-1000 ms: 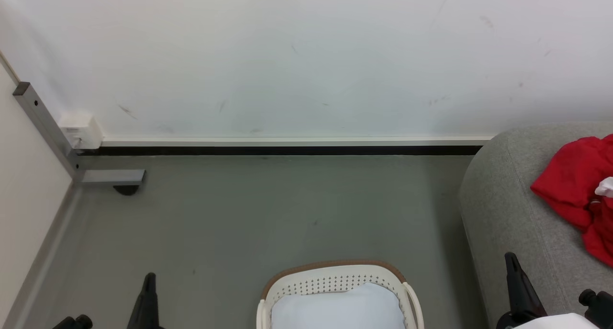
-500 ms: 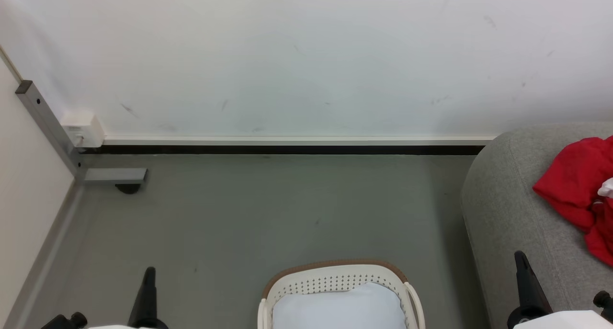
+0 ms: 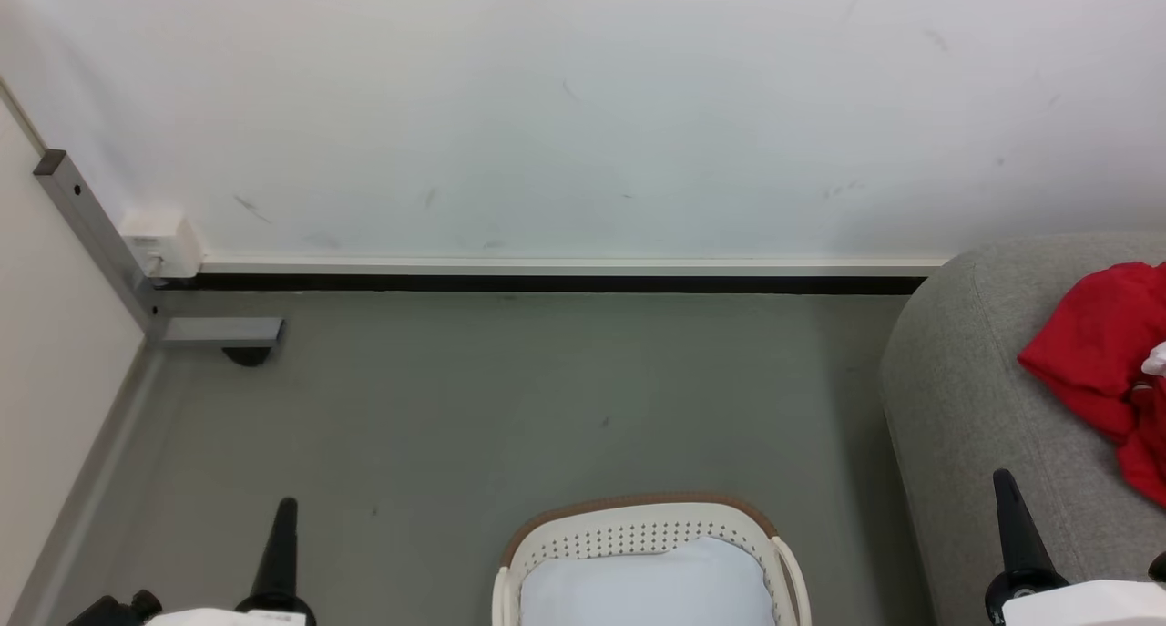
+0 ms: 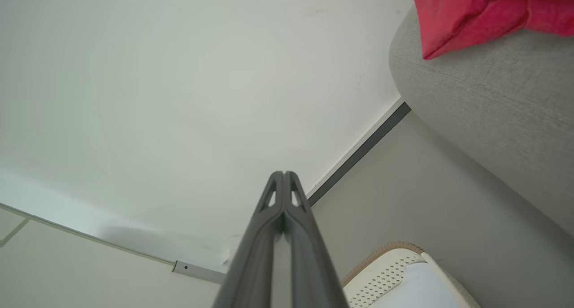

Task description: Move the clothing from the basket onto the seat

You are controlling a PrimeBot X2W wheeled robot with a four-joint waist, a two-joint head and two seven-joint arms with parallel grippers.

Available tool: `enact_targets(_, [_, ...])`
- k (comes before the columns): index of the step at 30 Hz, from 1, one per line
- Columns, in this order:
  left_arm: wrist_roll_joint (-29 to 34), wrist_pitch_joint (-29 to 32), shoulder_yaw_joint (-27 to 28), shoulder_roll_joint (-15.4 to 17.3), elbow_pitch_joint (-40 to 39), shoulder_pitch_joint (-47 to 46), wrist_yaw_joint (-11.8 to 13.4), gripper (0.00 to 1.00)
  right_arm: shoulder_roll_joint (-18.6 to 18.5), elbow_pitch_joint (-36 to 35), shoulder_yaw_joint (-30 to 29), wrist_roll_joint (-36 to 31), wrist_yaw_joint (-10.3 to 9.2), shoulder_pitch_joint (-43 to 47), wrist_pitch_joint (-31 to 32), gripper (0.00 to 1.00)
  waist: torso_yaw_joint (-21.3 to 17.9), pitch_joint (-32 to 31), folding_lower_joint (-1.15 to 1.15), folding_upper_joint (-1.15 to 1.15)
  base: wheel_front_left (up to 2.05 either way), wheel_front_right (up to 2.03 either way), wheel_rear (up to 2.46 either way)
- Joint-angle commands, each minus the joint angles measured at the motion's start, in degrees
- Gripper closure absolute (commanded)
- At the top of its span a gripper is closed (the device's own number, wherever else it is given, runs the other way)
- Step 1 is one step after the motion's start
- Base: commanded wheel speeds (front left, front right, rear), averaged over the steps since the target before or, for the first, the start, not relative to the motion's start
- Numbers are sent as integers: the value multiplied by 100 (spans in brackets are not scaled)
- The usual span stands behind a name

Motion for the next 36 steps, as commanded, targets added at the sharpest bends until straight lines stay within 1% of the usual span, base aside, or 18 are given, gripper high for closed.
enact_targets(1, [-191,51,34,47,-61,-122,-11,100,-24,-59,-61,184,-6,-107,47,100,3,1,0,0,0,0,0])
enact_targets(36, [-1922,521,92,61,-41,-295,-17,100,32,-99,-456,1742,-9,-161,524,100,73,26,0,0,0,0,0])
